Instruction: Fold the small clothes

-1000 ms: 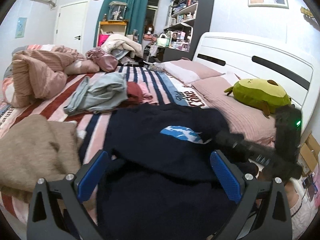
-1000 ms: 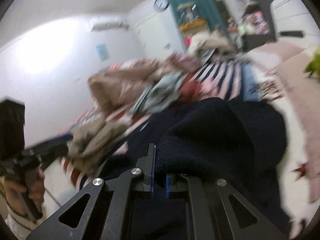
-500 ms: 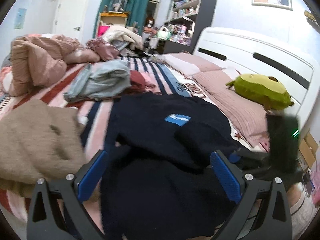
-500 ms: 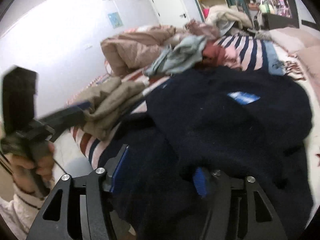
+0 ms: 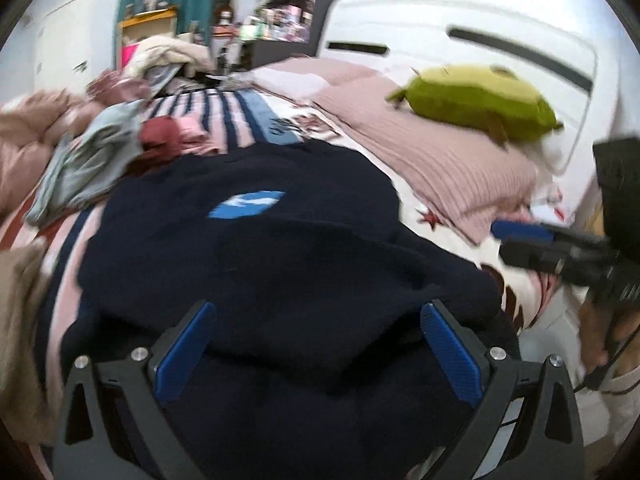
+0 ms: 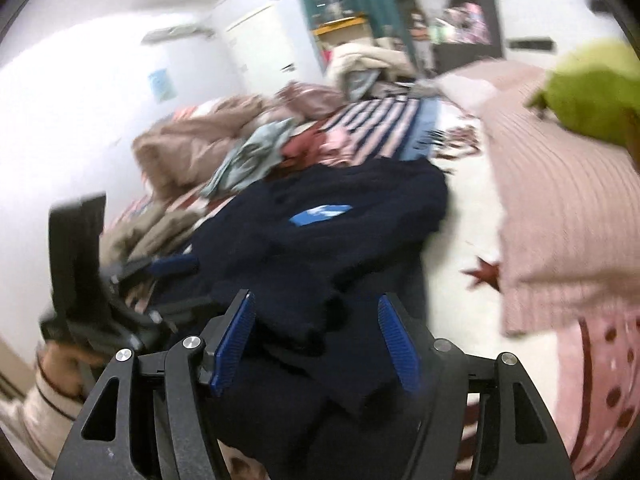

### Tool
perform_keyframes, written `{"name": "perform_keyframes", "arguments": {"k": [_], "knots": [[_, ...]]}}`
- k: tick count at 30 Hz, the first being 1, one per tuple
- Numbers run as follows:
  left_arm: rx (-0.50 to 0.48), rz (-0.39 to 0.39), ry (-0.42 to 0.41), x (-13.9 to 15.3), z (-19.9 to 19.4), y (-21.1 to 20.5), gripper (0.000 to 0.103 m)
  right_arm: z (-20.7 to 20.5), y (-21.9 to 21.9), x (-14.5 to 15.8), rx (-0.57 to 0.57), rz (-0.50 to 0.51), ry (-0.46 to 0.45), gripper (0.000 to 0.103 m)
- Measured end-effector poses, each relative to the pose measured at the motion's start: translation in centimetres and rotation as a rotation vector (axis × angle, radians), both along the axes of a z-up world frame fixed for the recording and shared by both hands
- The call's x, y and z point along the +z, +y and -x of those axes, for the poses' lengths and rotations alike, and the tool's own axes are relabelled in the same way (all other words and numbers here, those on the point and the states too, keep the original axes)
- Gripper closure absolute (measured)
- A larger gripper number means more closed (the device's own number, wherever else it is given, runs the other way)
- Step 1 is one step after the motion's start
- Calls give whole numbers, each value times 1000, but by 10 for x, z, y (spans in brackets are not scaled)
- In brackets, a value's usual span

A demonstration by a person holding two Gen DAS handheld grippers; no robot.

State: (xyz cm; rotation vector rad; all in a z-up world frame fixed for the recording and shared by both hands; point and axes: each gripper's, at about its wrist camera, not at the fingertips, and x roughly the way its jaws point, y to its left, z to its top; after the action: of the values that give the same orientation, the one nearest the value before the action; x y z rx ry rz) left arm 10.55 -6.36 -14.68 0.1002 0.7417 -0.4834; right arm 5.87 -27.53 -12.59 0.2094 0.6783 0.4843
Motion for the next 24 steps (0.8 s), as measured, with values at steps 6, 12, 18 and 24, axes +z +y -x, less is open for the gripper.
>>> {"name": "perform_keyframes", "arguments": {"k": [6, 12, 18, 24], "knots": [[-76, -210, -55, -20, 0, -63, 2, 0, -27, -8, -84, -2, -5, 43], [-66, -257, -34, -25, 4, -74, 45, -1, -33, -13, -96, -10, -9, 43], [16, -117, -48, -5, 3, -40, 92, 2, -26, -12, -87, -13, -16, 43], [287, 79, -143, 21, 23, 48, 91, 4, -21, -8, -90, -16, -10, 43]]}}
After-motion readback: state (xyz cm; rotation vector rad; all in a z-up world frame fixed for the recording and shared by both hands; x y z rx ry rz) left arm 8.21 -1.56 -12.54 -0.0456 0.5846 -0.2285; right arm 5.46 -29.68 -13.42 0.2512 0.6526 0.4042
